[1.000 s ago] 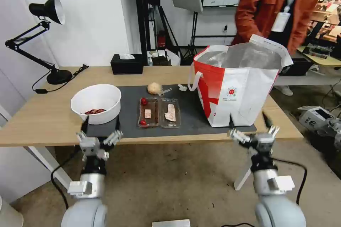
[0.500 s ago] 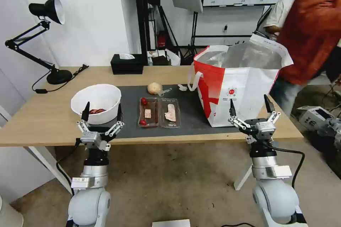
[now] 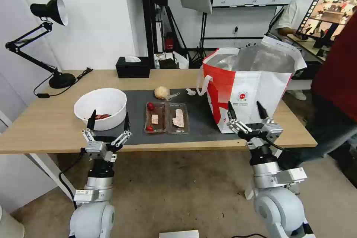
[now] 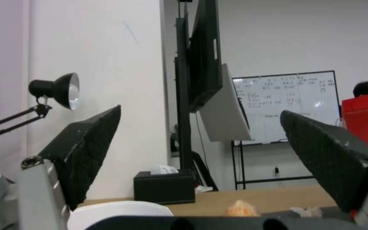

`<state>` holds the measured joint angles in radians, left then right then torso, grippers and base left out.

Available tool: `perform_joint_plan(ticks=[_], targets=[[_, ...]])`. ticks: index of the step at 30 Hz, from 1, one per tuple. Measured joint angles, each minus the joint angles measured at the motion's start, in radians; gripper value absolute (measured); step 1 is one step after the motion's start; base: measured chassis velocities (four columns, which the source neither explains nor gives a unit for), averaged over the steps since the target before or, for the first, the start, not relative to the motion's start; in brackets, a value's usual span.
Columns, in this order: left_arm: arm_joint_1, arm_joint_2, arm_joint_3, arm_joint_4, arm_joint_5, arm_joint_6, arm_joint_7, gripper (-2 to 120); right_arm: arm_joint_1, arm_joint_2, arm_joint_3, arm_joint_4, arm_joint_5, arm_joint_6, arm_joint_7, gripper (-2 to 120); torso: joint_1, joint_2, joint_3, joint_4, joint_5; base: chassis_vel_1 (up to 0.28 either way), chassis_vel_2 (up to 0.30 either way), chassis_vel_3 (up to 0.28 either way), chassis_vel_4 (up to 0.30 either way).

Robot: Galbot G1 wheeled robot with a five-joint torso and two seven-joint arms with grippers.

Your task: Pick up the trash from the table and place it into the takeout bag.

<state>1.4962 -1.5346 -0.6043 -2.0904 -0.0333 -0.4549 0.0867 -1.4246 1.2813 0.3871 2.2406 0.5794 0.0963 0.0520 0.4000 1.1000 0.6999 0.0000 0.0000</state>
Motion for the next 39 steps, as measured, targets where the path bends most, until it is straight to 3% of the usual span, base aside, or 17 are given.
perform_joint_plan(ticks=[5, 8, 10, 12, 16, 24, 39], targets=[[0.012, -0.003, 0.002, -0.007, 0.008, 0.0, 0.0, 100, 0.019, -0.019, -0.047, 0.036, 0.165, -0.095, 0.07, 100, 0.0, 0.0, 0.0, 0.0, 0.0, 0.0, 0.0, 0.0, 0.0], [0.026, -0.009, 0.012, -0.014, 0.021, 0.0, 0.0, 100, 0.047, -0.022, -0.088, 0.069, 0.325, -0.187, 0.178, 100, 0.0, 0.0, 0.0, 0.0, 0.0, 0.0, 0.0, 0.0, 0.0], [0.029, -0.01, 0.014, -0.015, 0.023, -0.001, 0.0, 100, 0.05, -0.022, -0.092, 0.071, 0.337, -0.193, 0.19, 100, 0.0, 0.0, 0.0, 0.0001, -0.0001, 0.0, 0.0, 0.0, 0.0], [0.045, -0.019, 0.026, -0.02, 0.039, -0.007, 0.0, 100, 0.076, -0.02, -0.123, 0.089, 0.447, -0.264, 0.31, 100, 0.0, 0.0, 0.0, 0.0001, 0.0, 0.0, 0.0, 0.0, 0.0], [0.058, -0.025, 0.032, -0.021, 0.051, -0.013, 0.002, 100, 0.101, -0.025, -0.143, 0.098, 0.541, -0.332, 0.404, 100, 0.0, 0.0, 0.0, 0.0001, -0.0001, 0.0, 0.0, 0.0, 0.0], [0.084, -0.025, 0.029, -0.026, 0.065, -0.017, 0.003, 100, 0.161, -0.017, -0.187, 0.088, 0.734, -0.4, 0.539, 100, 0.0, 0.0, 0.0, 0.0001, -0.0001, 0.0, 0.0, 0.0, 0.0], [0.117, -0.019, 0.006, -0.017, 0.076, -0.019, 0.004, 100, 0.221, 0.082, -0.249, -0.042, 0.787, -0.399, 0.573, 100, 0.0, 0.0, 0.0, 0.0001, -0.0002, 0.0, 0.0, 0.0, 0.0]])
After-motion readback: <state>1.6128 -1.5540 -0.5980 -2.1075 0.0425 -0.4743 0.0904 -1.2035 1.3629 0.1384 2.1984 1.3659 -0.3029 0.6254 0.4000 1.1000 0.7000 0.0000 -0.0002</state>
